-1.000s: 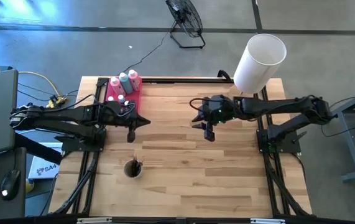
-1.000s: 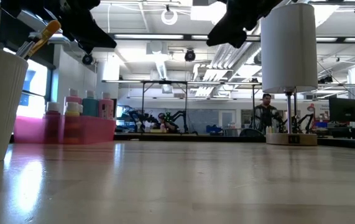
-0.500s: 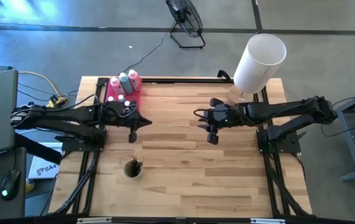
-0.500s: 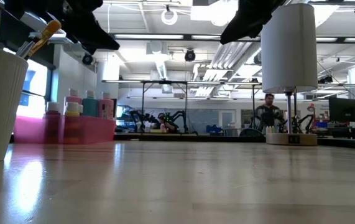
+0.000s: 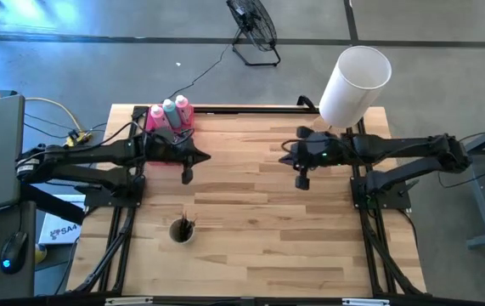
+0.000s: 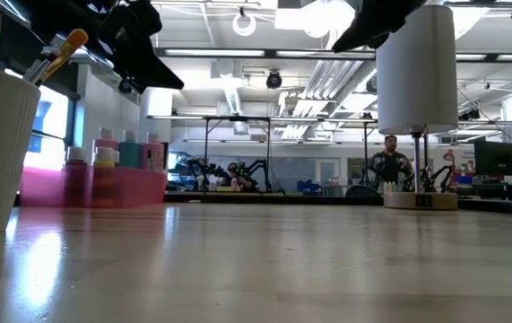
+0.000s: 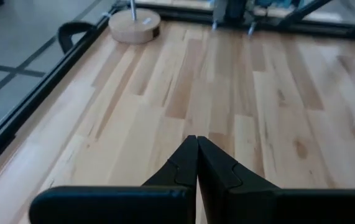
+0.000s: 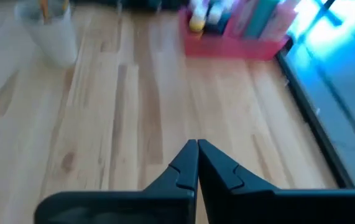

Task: Pick & Place Paint Supplies
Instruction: Put the silver paintbrush into the light brown cup

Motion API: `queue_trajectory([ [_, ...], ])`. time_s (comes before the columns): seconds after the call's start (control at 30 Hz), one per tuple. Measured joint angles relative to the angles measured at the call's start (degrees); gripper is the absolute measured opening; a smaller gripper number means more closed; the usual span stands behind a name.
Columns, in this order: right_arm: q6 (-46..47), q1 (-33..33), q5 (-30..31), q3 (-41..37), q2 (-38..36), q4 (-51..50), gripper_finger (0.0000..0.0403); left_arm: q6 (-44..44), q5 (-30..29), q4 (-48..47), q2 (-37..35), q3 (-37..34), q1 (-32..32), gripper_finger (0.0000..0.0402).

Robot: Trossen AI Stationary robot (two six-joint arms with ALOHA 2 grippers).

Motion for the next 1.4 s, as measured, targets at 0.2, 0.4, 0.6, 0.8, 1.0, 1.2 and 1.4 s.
queue_trajectory([
  [0.2, 1.2, -2.5, -0.6, -13.9, -10.5, 14.9, 0.0002, 0.0, 3.7, 6.4, 2.1, -0.1, 1.5, 0.0003],
  [0.4, 1.8, -5.0, -7.2, -28.4, -18.1, 34.4, 0.0002, 0.2, 3.5, 11.9, 5.6, 0.0, 1.4, 0.0003],
  [0.6, 5.0, -9.6, -12.0, -37.6, -20.2, 47.4, 0.0003, 0.2, 1.7, 13.0, 10.7, 2.8, 1.4, 0.0003],
  [0.8, 7.1, -14.0, -18.6, -41.6, -20.2, 54.6, 0.0002, 4.2, -2.9, 13.0, 17.3, 8.0, 2.0, 0.0003],
  [1.0, 6.1, -16.8, -19.9, -42.9, -20.4, 55.7, 0.0002, 4.1, -3.6, 14.0, 24.0, 12.3, 6.2, 0.0003],
  [1.2, 7.8, -18.7, -20.0, -43.7, -20.4, 55.6, 0.0002, 1.1, -3.2, 19.1, 30.7, 15.7, 9.7, 0.0003],
  [1.4, 8.0, -18.8, -20.0, -43.7, -20.4, 55.3, 0.0002, 0.8, -9.0, 18.5, 38.4, 20.0, 10.0, 0.0003],
])
